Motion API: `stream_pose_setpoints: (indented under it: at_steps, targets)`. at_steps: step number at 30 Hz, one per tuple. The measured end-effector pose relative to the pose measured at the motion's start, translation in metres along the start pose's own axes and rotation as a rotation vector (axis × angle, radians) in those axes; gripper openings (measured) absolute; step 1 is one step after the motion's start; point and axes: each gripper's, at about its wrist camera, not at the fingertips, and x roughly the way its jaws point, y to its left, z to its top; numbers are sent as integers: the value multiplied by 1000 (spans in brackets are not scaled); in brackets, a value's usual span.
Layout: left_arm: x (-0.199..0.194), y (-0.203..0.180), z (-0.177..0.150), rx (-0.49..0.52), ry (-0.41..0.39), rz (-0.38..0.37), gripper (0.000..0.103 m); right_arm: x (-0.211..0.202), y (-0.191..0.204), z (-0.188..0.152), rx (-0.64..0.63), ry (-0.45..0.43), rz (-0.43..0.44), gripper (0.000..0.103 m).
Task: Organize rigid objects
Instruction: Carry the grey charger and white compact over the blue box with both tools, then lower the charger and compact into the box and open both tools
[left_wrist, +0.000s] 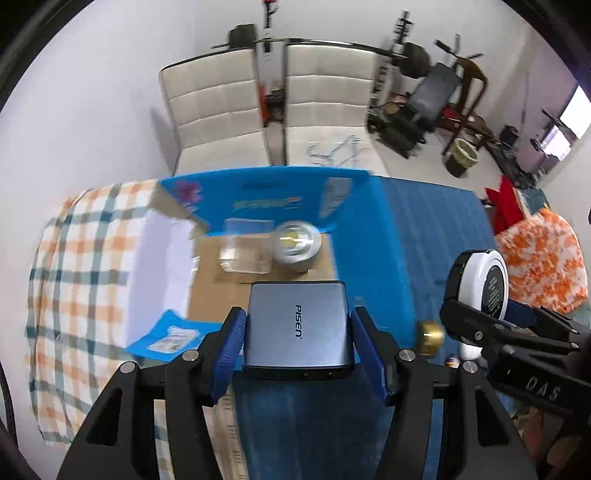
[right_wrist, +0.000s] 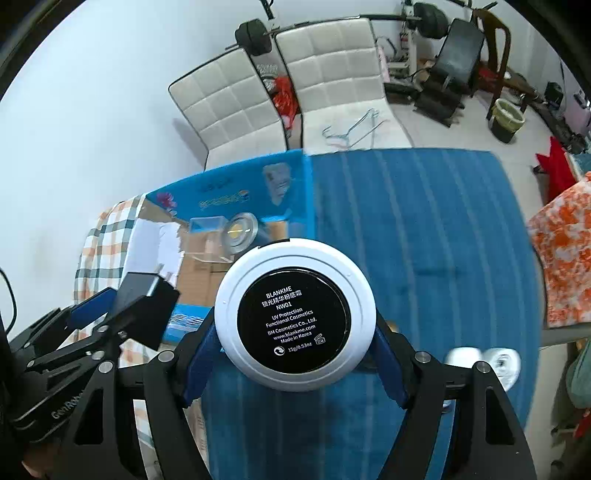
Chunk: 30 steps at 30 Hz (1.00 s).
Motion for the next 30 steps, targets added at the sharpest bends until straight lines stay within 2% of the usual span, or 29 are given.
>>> stream_pose_setpoints:
  at_steps: [7,13,18,24,30]
  targets:
    - [45,73,14,-98,75,10,56,71,36,22,20,81,-9,77]
    - [101,109,30,-133,147,33,56,142,50,42,51,183,-32,77]
    - [149,119,39,-100,234,73,56,189,60,53,24,257,-95,77]
    - [184,121,50,-76,278,104,56,228,71,59,-3,325,-165,77]
    - [199,130,62,-152,289,51,56,252,77,67,0,367,-193,77]
